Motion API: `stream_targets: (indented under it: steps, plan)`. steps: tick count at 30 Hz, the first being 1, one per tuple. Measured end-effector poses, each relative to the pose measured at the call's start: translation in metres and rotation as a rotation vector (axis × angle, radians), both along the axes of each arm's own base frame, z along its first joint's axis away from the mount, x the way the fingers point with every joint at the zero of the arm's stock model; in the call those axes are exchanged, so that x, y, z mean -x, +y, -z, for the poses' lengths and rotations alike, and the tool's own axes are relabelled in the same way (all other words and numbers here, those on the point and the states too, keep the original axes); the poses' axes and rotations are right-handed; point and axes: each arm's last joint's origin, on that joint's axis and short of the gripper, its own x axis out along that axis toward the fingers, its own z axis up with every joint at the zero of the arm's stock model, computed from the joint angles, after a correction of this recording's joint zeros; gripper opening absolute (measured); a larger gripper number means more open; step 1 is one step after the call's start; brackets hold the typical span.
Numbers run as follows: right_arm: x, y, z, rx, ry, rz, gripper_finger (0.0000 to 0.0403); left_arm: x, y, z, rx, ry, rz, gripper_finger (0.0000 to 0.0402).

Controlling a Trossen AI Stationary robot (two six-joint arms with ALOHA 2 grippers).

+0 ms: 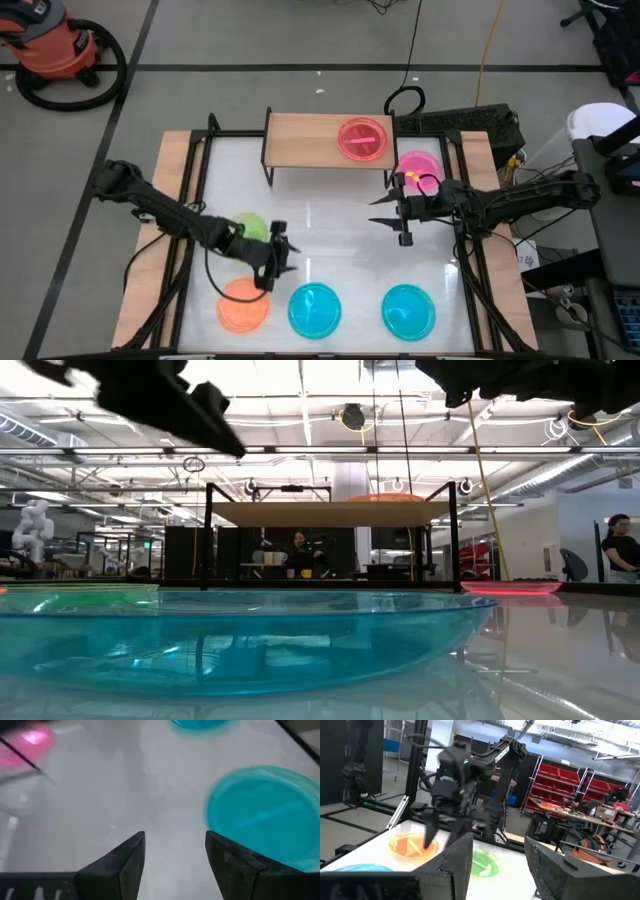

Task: Place and stack plates onto a shelf
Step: Stack the left blue plate on top of the pink plate on the shelf

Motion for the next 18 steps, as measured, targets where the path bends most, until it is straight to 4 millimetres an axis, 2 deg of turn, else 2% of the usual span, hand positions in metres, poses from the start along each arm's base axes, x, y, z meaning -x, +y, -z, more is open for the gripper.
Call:
stream_targets:
  steps: [5,9,18]
  plan:
    - [0.000,0.000,0.000,0.000,-0.003,0.000,0.0160,-0.001,-0.017,0.018,0.168,0.103,-0.018,0.0214]
    - [0.000,0.000,0.000,0.001,-0.004,0.000,0.0160,-0.005,-0.021,0.030,0.297,0.167,-0.107,0.0214]
    - [0.000,0.000,-0.001,-0.040,0.001,-0.004,0.0160,-0.021,-0.028,0.058,0.483,0.242,-0.123,0.0214]
